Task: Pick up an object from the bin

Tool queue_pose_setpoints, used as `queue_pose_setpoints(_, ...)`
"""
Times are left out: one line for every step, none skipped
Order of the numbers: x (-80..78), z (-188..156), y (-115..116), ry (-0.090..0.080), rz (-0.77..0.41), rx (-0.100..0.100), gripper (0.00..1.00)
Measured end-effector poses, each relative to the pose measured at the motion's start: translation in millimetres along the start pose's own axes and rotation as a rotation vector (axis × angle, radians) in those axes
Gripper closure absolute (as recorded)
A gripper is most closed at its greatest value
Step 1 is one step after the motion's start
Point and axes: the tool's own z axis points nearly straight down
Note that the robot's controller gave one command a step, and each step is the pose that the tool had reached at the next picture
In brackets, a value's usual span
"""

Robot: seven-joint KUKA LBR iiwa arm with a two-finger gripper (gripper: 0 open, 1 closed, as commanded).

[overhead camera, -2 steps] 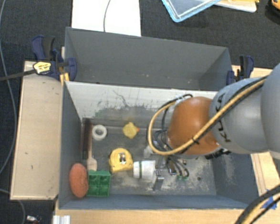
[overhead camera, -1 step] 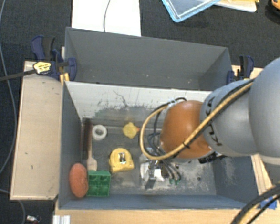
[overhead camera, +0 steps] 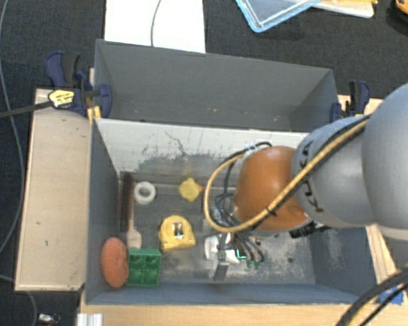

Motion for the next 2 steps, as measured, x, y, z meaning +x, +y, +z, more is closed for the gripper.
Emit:
queue_pose_setpoints(0.0, 0.0, -0.1, 0.000, 0.004, 0.000, 1.00)
queue_pose_setpoints(0.0, 0.0, -0.1, 0.000, 0.005, 0.000, 1.00)
